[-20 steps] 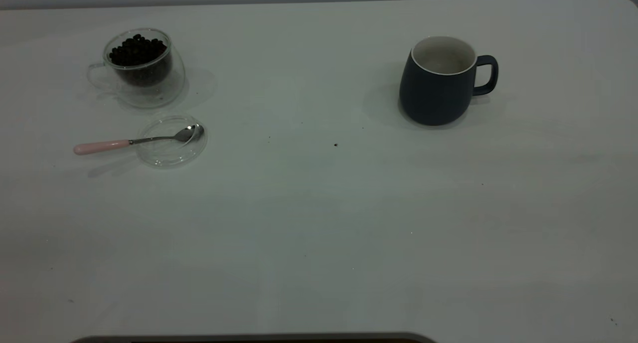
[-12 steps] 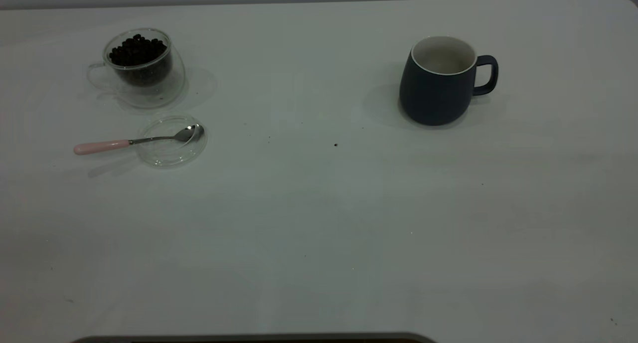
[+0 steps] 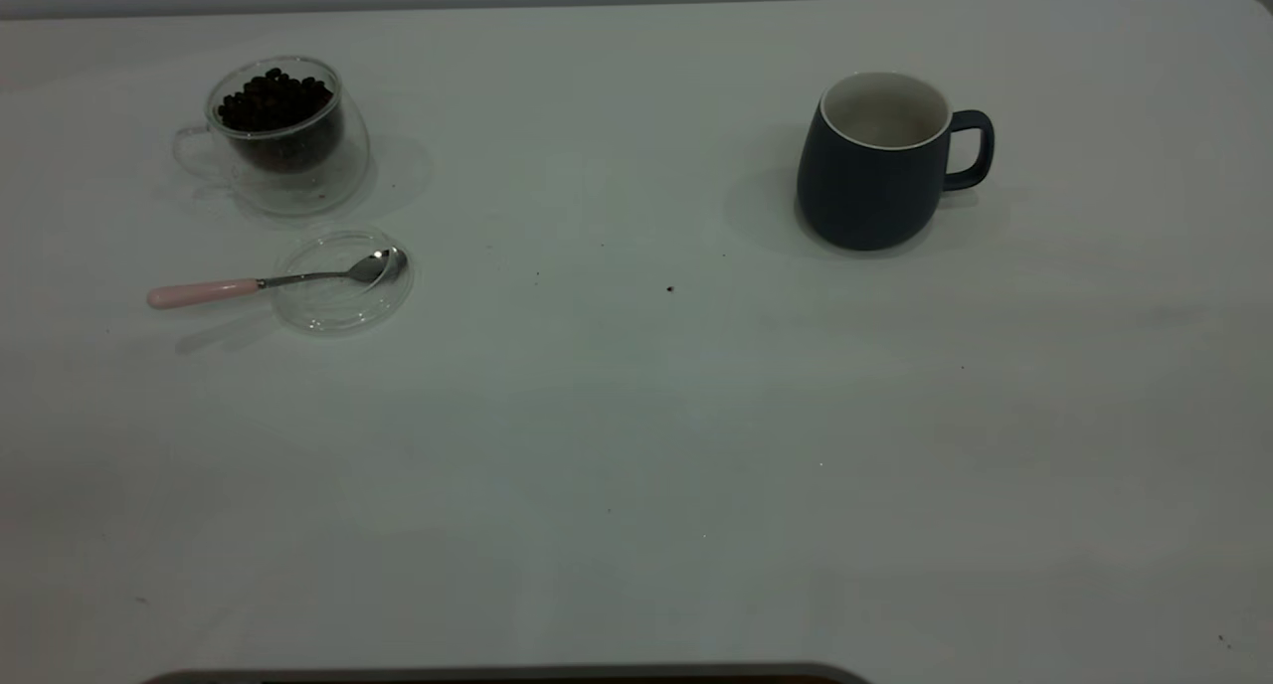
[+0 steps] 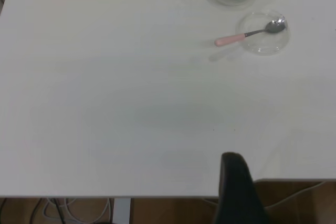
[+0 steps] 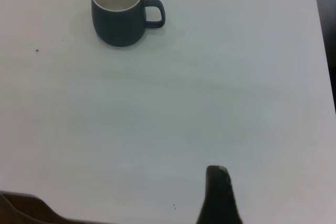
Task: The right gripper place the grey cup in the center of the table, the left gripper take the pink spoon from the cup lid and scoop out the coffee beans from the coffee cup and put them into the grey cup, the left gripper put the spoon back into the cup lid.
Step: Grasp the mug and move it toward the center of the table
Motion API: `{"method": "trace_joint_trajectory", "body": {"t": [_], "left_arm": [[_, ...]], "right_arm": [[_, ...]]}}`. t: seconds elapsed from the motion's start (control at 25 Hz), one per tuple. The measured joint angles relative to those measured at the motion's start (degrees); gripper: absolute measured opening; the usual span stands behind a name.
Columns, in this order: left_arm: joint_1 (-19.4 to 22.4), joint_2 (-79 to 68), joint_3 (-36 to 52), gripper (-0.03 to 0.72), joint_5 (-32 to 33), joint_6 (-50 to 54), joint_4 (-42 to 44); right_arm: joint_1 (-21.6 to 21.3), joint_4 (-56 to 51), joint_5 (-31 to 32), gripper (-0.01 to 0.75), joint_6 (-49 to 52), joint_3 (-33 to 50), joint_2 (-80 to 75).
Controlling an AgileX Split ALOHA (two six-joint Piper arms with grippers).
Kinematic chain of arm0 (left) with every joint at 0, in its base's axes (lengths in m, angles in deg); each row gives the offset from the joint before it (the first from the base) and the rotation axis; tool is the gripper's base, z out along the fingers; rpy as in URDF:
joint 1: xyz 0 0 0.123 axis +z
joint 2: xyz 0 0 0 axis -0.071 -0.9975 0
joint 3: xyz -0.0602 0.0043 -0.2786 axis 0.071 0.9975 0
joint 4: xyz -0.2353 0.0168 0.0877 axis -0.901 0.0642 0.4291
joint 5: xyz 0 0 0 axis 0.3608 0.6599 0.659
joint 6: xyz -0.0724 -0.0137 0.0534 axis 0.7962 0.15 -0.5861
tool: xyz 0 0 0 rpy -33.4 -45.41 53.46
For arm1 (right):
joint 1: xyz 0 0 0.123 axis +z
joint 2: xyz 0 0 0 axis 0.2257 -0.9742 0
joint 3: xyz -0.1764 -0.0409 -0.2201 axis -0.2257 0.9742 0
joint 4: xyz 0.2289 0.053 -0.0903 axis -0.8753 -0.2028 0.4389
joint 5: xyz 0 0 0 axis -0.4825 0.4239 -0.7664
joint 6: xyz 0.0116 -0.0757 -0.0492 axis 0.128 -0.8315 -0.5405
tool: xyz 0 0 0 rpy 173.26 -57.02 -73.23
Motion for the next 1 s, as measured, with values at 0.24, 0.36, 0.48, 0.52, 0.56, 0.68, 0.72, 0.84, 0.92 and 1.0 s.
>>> {"method": "trace_joint_trajectory", "body": {"t": [0.24,0.36,0.48,0.52,0.56,0.68,0.72,0.84,0.92,1.0], "left_arm": [[0.0,0.0,0.0,0.513,0.0,0.0,0.0],[0.0,0.0,0.0,0.513,0.0,0.0,0.0],[0.0,0.0,0.0,0.513,0.0,0.0,0.0],[0.0,0.0,0.0,0.513,0.0,0.0,0.0],[0.0,0.0,0.0,0.513,0.0,0.0,0.0],[0.0,0.0,0.0,0.513,0.0,0.0,0.0],[0.0,0.0,0.0,0.513,0.0,0.0,0.0],[0.0,0.0,0.0,0.513,0.0,0.0,0.0],[0.0,0.0,0.0,0.513,0.0,0.0,0.0],[0.0,0.0,0.0,0.513,0.0,0.0,0.0]], "right_arm": [[0.0,0.0,0.0,0.588,0.0,0.0,0.0],[0.0,0.0,0.0,0.588,0.0,0.0,0.0],[0.0,0.0,0.0,0.588,0.0,0.0,0.0],[0.0,0.0,0.0,0.588,0.2,0.0,0.0],[0.0,0.0,0.0,0.588,0.6,0.0,0.0],[0.0,0.2,-0.1,0.588,2.1,-0.1,0.0],[0.0,0.4,-0.2,0.588,2.1,-0.5,-0.5],[0.0,1.3,-0.3,0.588,1.4,-4.3,-5.4],[0.0,1.9,-0.3,0.588,0.1,-7.7,-12.4],[0.0,3.4,-1.0,0.588,-1.8,-11.1,-20.7]]}}
